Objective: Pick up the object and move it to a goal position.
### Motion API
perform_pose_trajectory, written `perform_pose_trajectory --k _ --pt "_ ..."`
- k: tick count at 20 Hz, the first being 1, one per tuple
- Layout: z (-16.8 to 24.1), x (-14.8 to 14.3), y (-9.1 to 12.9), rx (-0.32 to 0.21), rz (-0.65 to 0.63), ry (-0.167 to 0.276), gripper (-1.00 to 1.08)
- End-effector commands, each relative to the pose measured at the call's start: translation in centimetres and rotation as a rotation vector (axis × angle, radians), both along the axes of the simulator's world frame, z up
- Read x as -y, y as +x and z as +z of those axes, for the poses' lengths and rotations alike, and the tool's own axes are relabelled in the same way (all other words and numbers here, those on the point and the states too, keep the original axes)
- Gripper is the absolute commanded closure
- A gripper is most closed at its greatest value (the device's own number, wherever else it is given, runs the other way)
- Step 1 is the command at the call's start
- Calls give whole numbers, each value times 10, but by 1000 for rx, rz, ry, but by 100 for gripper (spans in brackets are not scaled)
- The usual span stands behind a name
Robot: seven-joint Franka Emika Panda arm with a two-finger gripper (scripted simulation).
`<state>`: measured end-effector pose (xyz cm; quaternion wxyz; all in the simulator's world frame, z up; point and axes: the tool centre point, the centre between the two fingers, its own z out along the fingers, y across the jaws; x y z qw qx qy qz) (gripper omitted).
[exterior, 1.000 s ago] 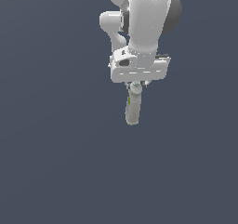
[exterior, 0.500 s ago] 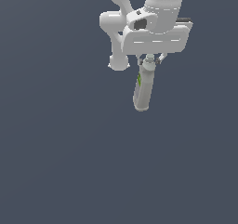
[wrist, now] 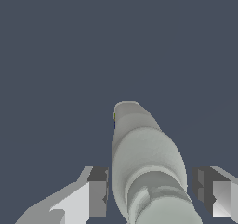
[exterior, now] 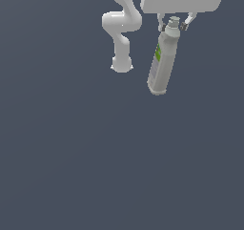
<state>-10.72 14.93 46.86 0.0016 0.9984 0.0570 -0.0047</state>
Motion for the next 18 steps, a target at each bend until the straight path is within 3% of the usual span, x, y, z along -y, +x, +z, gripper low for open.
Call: perform_pose_trajectory --k 1,11,18 --pt "30 -10 -6 11 0 2 108" --pt "106 -41 -21 10 -1 3 108" --pt "137 -54 -26 9 -1 4 108"
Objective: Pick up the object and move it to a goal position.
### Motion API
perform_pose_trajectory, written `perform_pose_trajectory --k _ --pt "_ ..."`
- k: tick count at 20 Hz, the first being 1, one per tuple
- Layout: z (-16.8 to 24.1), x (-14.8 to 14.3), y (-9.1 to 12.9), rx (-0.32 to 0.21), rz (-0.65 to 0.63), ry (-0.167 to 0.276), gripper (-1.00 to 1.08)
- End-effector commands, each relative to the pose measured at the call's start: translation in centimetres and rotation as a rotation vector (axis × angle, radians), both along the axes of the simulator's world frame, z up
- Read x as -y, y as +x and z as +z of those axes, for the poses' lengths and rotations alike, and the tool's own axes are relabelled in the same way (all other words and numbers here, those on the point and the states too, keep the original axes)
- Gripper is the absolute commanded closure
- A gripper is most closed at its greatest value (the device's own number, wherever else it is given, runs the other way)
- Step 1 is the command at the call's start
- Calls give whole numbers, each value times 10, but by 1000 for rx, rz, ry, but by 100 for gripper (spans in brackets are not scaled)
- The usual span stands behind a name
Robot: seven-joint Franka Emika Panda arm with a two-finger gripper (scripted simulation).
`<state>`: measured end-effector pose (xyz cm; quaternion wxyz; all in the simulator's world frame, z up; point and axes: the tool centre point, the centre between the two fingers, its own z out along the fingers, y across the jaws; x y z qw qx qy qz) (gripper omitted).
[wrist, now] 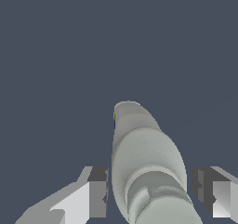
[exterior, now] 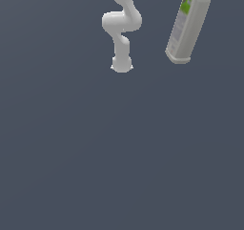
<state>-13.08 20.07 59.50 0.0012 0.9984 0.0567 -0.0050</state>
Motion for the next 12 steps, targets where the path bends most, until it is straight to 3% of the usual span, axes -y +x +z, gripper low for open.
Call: perform_pose_trajectory --k 1,12 --pt "14 -3 -2 10 -1 3 108" --pt "28 -10 -4 10 -1 3 108"
